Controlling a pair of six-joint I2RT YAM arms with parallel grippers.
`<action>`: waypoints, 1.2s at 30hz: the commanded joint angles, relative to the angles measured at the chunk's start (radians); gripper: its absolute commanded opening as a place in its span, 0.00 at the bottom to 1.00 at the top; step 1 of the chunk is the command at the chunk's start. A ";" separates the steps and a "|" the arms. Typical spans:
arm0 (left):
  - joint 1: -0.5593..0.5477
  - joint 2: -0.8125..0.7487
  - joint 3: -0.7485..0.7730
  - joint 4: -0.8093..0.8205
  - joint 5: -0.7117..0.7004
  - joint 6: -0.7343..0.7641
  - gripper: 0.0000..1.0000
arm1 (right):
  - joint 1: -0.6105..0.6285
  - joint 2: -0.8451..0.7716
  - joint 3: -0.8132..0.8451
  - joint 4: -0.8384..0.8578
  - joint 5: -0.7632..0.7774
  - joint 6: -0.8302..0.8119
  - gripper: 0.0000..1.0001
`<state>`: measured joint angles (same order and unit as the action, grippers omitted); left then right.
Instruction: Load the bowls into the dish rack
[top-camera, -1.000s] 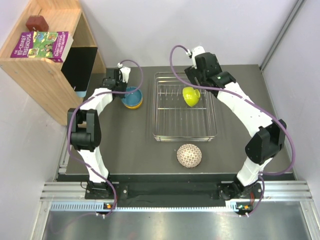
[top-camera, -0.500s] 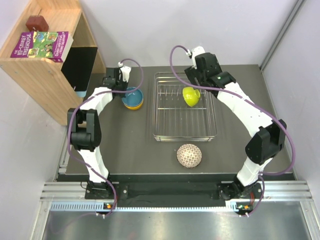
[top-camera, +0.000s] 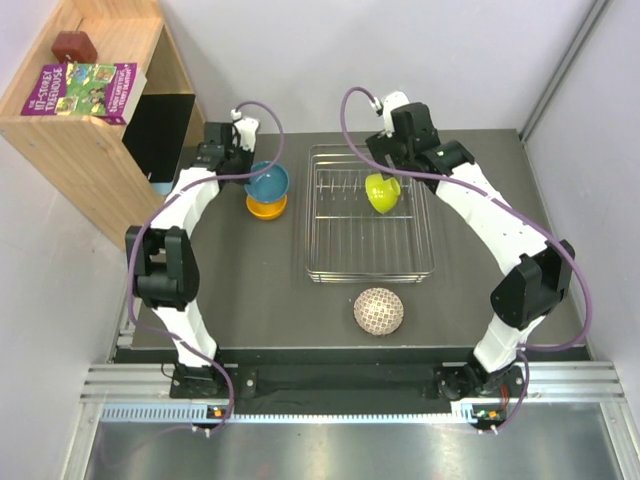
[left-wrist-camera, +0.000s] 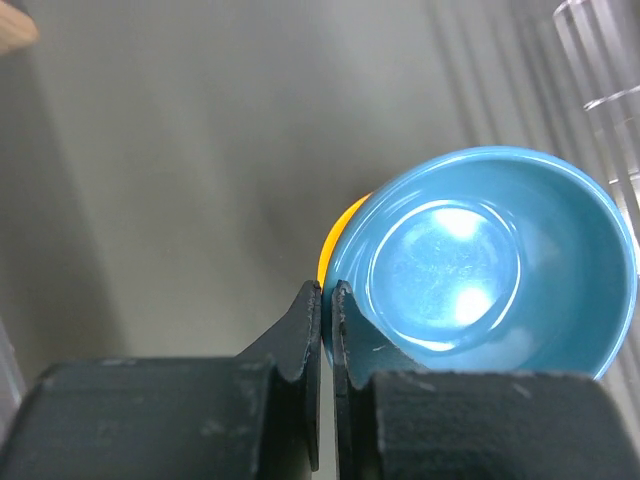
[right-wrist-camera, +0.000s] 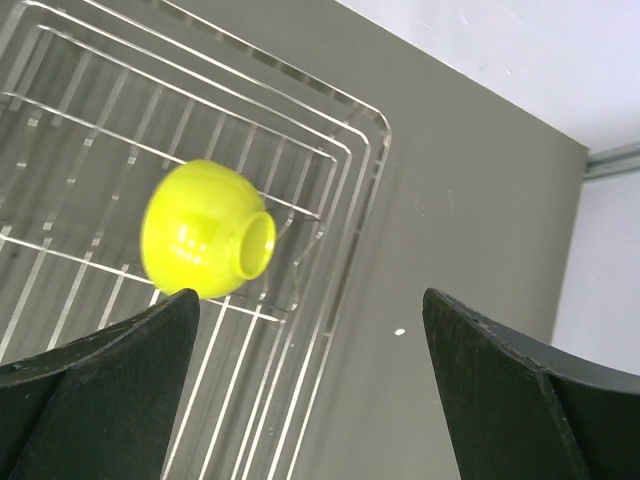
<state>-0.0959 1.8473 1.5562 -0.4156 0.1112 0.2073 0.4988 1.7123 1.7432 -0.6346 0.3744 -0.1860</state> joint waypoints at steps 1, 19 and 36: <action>0.002 -0.105 0.058 -0.003 0.047 -0.029 0.00 | -0.009 -0.040 0.087 -0.014 -0.104 0.039 0.93; -0.021 -0.270 0.028 0.020 0.220 -0.112 0.00 | -0.028 0.020 0.291 -0.042 -0.650 0.236 0.94; -0.171 -0.341 -0.008 0.086 0.237 -0.100 0.00 | -0.118 0.079 0.079 0.249 -1.365 0.581 0.94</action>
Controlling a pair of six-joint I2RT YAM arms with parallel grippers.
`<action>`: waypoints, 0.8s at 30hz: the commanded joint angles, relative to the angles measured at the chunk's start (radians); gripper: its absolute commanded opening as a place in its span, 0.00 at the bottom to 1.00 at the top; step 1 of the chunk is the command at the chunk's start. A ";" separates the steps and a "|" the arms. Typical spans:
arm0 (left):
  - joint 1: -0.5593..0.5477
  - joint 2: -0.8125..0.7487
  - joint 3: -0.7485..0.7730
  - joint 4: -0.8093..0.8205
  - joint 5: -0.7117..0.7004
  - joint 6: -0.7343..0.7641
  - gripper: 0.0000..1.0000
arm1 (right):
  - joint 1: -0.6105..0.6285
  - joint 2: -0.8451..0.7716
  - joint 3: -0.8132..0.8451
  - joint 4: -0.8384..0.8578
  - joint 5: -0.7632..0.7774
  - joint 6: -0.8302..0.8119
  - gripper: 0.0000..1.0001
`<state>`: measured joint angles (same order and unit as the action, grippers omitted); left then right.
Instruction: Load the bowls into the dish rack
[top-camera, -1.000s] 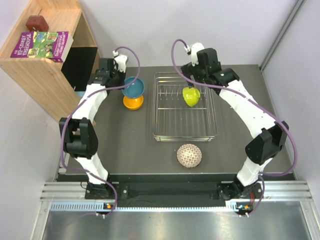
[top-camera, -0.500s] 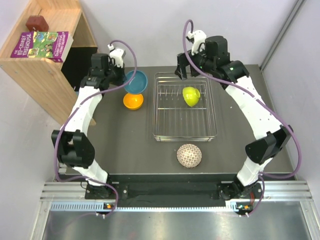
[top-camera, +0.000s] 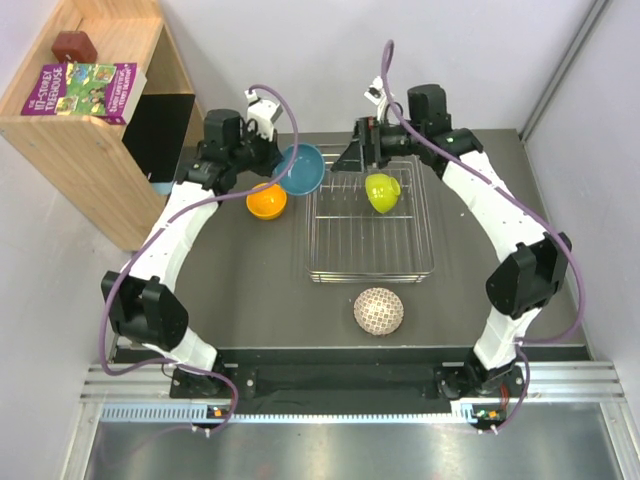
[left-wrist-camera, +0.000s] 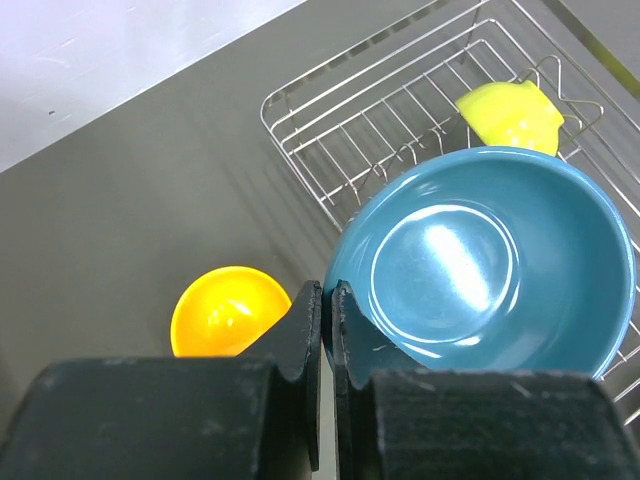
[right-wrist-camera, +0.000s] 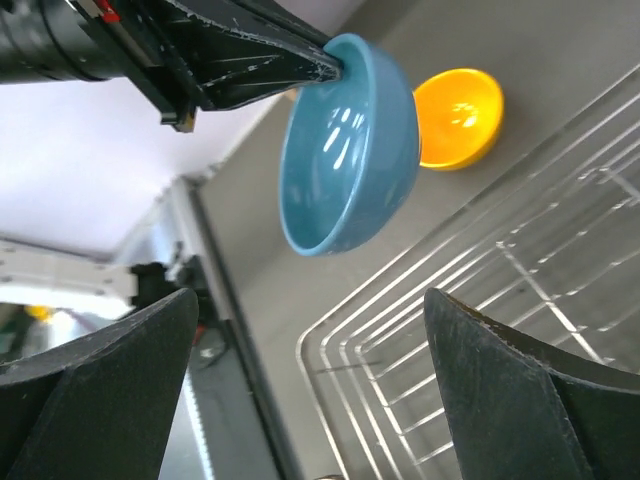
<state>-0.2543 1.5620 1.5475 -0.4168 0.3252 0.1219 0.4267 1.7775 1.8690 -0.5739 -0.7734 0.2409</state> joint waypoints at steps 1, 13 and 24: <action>-0.017 -0.057 0.002 0.088 0.028 -0.016 0.00 | -0.055 0.022 -0.060 0.207 -0.248 0.172 0.93; -0.088 -0.082 -0.020 0.121 0.071 -0.047 0.00 | -0.068 0.092 -0.123 0.336 -0.317 0.276 0.93; -0.125 -0.069 -0.015 0.136 0.058 -0.056 0.00 | -0.068 0.102 -0.186 0.509 -0.402 0.428 0.84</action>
<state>-0.3710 1.5288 1.5269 -0.3607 0.3733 0.0845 0.3561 1.8793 1.7061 -0.1978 -1.1149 0.5869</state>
